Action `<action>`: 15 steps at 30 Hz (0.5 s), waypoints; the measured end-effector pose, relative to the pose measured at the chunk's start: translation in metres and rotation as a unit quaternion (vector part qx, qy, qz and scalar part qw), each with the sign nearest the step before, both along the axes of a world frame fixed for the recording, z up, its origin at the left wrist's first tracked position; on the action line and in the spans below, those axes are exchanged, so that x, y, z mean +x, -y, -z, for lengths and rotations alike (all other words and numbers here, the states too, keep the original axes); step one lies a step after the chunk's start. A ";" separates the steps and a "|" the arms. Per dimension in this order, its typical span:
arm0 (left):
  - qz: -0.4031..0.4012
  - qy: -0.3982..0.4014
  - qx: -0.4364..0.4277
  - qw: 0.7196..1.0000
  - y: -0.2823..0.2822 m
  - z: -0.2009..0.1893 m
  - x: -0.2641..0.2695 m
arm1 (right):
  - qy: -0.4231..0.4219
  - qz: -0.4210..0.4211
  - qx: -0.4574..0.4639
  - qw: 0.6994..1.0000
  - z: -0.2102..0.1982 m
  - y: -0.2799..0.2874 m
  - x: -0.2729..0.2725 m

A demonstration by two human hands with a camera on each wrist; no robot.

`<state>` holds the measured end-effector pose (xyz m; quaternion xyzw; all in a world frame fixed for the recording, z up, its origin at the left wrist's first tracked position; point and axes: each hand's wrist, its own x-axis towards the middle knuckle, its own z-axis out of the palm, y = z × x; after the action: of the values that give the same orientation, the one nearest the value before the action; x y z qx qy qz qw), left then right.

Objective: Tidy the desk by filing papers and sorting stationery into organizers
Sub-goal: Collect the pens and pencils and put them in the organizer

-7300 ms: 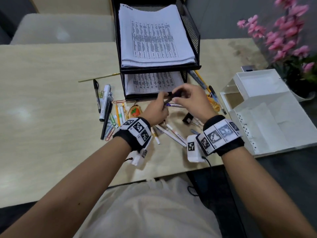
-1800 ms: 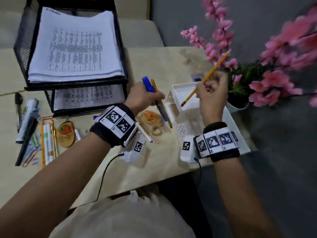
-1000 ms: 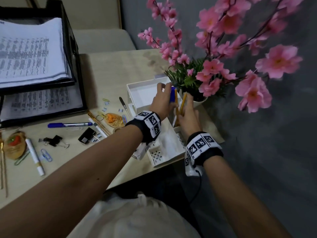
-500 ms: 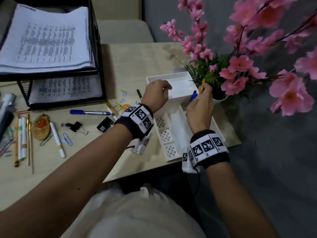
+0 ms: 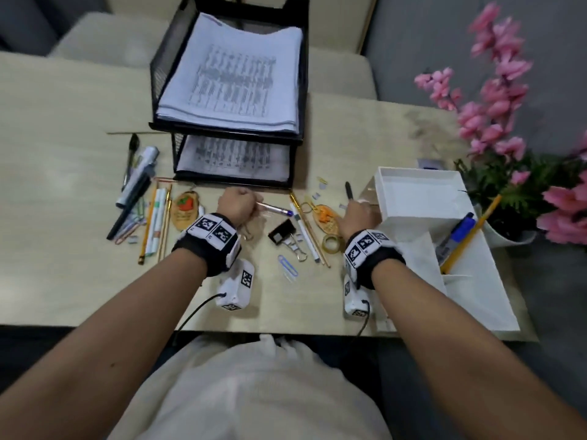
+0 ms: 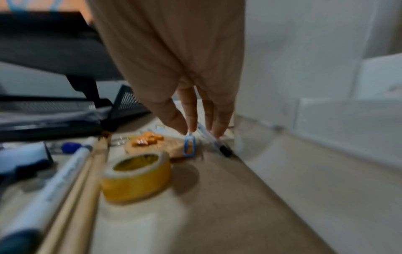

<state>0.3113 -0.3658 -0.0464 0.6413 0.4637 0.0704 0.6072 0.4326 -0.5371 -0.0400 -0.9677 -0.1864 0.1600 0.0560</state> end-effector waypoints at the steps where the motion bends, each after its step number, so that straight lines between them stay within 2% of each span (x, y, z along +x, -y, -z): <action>1: -0.006 -0.001 -0.007 1.000 -0.005 0.001 -0.004 | 0.004 -0.004 -0.016 1.000 0.004 -0.002 0.000; 5: -0.013 0.003 -0.043 0.999 -0.013 -0.006 -0.012 | 0.001 0.040 0.017 0.999 0.010 -0.004 0.001; 8: -0.002 0.026 -0.062 0.998 -0.010 -0.015 -0.011 | -0.010 0.113 0.108 0.988 0.002 -0.006 0.001; 10: 0.019 0.048 -0.105 0.993 -0.004 -0.022 -0.005 | -0.029 0.160 0.232 0.959 -0.012 -0.009 -0.007; 12: 0.063 0.048 -0.156 0.985 0.009 -0.032 0.002 | -0.080 0.156 0.346 0.922 -0.023 -0.014 -0.027; 15: 0.115 0.035 -0.183 0.976 0.028 -0.036 0.015 | -0.202 0.090 0.402 0.888 -0.028 -0.023 -0.055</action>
<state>0.3264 -0.3936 -0.0108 0.5657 0.3709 -0.0633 0.7338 0.3780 -0.5145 -0.0117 -0.8217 -0.1319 0.2576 0.4910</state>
